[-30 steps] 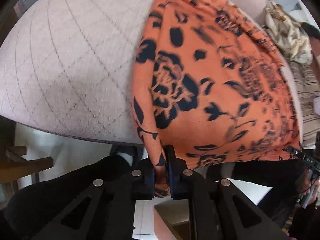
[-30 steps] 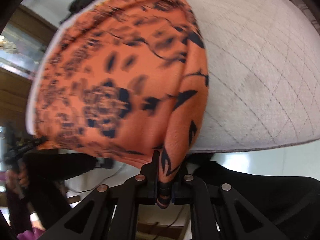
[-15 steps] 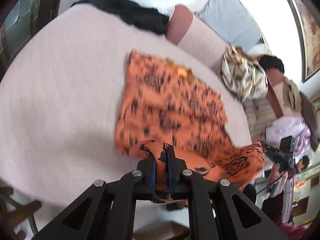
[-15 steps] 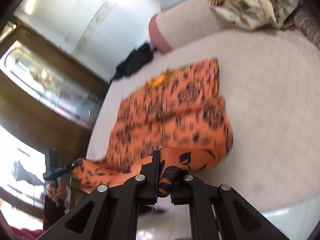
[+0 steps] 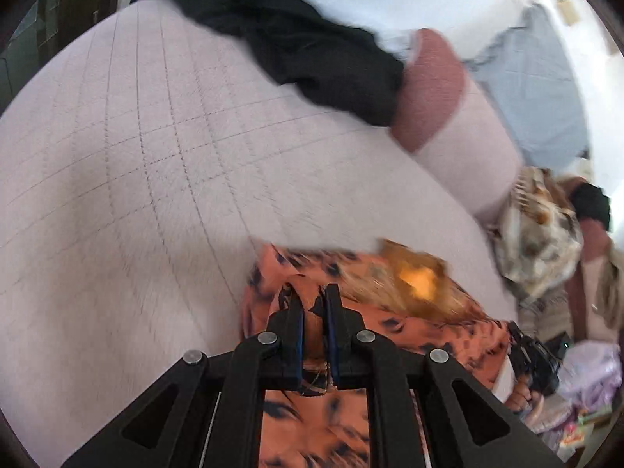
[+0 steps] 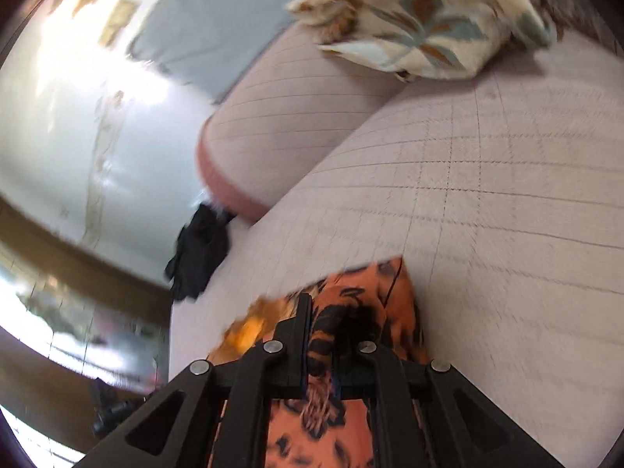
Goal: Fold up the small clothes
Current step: 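Lift the hem with both tools and fold it toward the gold collar, then release the hem with both tools and lay it flat over the collar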
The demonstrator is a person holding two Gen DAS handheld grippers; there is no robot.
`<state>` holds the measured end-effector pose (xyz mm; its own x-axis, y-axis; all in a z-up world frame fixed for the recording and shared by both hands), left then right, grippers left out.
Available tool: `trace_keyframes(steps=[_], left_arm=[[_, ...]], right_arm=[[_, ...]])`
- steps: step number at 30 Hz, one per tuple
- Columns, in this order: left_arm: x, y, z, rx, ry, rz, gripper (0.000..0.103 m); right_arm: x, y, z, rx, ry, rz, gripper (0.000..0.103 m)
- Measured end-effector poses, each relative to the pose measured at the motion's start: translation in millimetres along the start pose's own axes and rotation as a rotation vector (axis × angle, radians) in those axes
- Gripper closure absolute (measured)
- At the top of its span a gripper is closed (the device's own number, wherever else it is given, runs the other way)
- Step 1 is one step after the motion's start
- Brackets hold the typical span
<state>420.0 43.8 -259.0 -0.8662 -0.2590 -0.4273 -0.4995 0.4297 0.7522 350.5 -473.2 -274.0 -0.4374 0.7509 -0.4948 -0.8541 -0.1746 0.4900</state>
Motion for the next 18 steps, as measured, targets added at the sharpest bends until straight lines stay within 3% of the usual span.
trace_keyframes(steps=[2, 4, 9, 10, 11, 12, 13, 14, 15, 16, 18], left_arm=[[5.0, -27.6, 15.2, -0.021, 0.043, 0.037, 0.092], [10.8, -34.2, 25.1, 0.028, 0.106, 0.000, 0.092], [16.0, 0.8, 29.1, 0.106, 0.187, -0.139, 0.089], [18.2, 18.8, 29.1, 0.082, 0.199, -0.208, 0.076], [20.8, 31.7, 28.5, 0.050, 0.198, -0.251, 0.056], [26.3, 50.1, 24.7, 0.016, 0.188, -0.308, 0.049], [34.4, 68.0, 17.1, 0.007, 0.173, -0.364, 0.044], [42.2, 79.5, 11.2, 0.002, 0.155, -0.391, 0.042], [52.6, 88.0, 1.6, -0.010, 0.128, -0.400, 0.042], [64.1, 92.5, -9.9, -0.017, 0.097, -0.397, 0.041], [89.6, 91.8, -34.9, -0.030, 0.028, -0.366, 0.040]], right_arm=[[1.9, -29.4, -14.9, 0.058, -0.002, 0.025, 0.093], [5.4, -53.4, -33.3, 0.079, -0.044, 0.091, 0.092], [-2.3, -48.0, -47.4, -0.040, -0.173, 0.079, 0.088], [-4.8, -39.9, -42.8, -0.061, -0.165, 0.057, 0.085], [-6.7, -32.8, -38.2, -0.072, -0.155, 0.038, 0.073], [-8.9, -23.5, -33.6, -0.066, -0.136, 0.002, 0.060], [-12.2, -10.6, -28.7, -0.055, -0.117, -0.046, 0.025], [-16.1, 2.9, -25.1, -0.064, -0.111, -0.107, 0.018], [-18.9, 19.4, -20.7, -0.083, -0.105, -0.177, 0.018], [-19.5, 27.4, -15.7, -0.079, -0.084, -0.190, 0.020], [-10.5, 31.9, 3.0, -0.062, 0.006, -0.119, 0.039]])
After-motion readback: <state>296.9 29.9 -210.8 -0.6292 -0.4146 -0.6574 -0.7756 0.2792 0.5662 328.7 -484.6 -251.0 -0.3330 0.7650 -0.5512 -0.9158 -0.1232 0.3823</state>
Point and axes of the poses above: each gripper's, at about its wrist camera, not at the fingertips, and y roughly against the way its jaws point, z to its left, x to its underside, the point moved 5 cm from there along -y, roughly the way its jaws point, and after that the axes turned 9 degrees about -z, right-handed, at the moved point
